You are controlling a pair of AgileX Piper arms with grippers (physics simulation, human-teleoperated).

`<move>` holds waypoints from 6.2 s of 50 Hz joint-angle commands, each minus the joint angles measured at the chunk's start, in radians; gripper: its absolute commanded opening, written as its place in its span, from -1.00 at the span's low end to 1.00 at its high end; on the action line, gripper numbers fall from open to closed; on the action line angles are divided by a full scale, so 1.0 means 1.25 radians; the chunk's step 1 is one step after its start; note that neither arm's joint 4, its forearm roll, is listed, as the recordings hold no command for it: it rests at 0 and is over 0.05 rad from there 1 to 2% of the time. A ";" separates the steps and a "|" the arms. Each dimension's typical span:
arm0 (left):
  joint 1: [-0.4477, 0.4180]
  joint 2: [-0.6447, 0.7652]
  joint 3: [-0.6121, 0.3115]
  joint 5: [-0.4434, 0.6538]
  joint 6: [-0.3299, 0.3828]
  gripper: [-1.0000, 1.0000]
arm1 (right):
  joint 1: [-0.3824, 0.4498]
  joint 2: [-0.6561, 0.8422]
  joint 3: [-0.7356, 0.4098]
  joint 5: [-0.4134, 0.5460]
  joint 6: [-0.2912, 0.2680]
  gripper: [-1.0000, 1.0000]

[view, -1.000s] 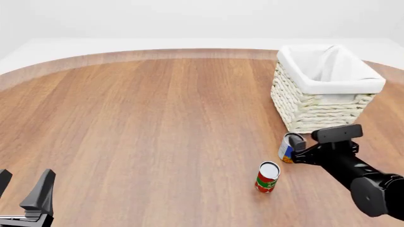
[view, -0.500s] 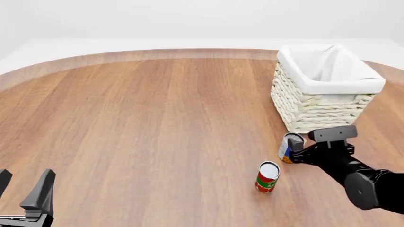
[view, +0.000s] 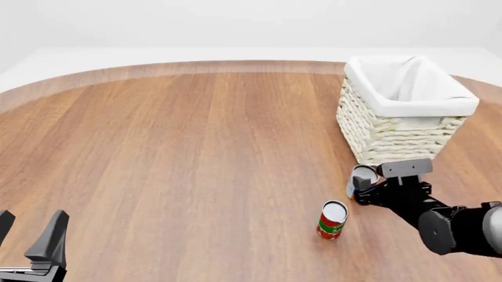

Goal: Pick up the alphabet soup and the cream cheese box, and put them in the basket.

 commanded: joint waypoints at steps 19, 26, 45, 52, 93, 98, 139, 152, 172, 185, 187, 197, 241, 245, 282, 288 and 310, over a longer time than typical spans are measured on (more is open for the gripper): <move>0.000 0.000 0.000 0.000 0.000 1.00 | -0.002 0.110 -0.011 -0.045 0.017 1.00; 0.000 0.000 0.000 0.000 0.000 1.00 | -0.003 0.136 -0.013 -0.056 0.021 1.00; 0.000 0.000 0.000 0.000 0.000 1.00 | -0.001 0.207 -0.025 -0.087 0.034 1.00; 0.000 0.000 0.000 0.000 0.000 1.00 | -0.008 0.219 -0.028 -0.092 0.033 1.00; 0.000 0.000 0.000 0.000 0.000 1.00 | -0.015 0.076 0.024 -0.074 0.004 -1.00; 0.000 0.000 0.000 0.000 0.000 1.00 | -0.013 0.032 0.032 -0.054 -0.003 -1.00; 0.000 0.000 0.000 0.000 0.000 1.00 | -0.018 -0.235 0.004 0.121 -0.072 -1.00; 0.000 0.000 0.000 0.000 0.000 1.00 | -0.029 -0.312 -0.022 0.166 -0.097 -1.00; 0.000 0.000 0.000 0.000 0.000 1.00 | -0.043 -0.383 -0.091 0.216 -0.134 -1.00; 0.000 0.000 0.000 0.000 0.000 1.00 | -0.053 -0.375 -0.173 0.251 -0.163 -1.00; 0.000 0.000 0.000 0.000 0.000 1.00 | -0.057 -0.371 -0.187 0.255 -0.168 -1.00; 0.000 0.000 0.000 0.000 0.000 1.00 | -0.071 -0.348 -0.240 0.267 -0.178 -1.00; 0.000 0.000 0.000 0.000 0.000 1.00 | -0.119 -0.037 -0.617 0.351 -0.203 -1.00; 0.000 0.000 0.000 0.000 0.000 1.00 | -0.116 -0.013 -0.651 0.367 -0.194 -1.00; 0.000 0.000 0.000 0.000 0.000 1.00 | -0.146 0.223 -0.973 0.530 -0.151 -1.00; 0.000 0.000 0.000 0.000 0.000 1.00 | -0.148 0.262 -1.007 0.554 -0.143 -1.00; 0.000 0.000 0.000 0.000 0.000 1.00 | -0.172 0.362 -1.056 0.581 -0.134 -1.00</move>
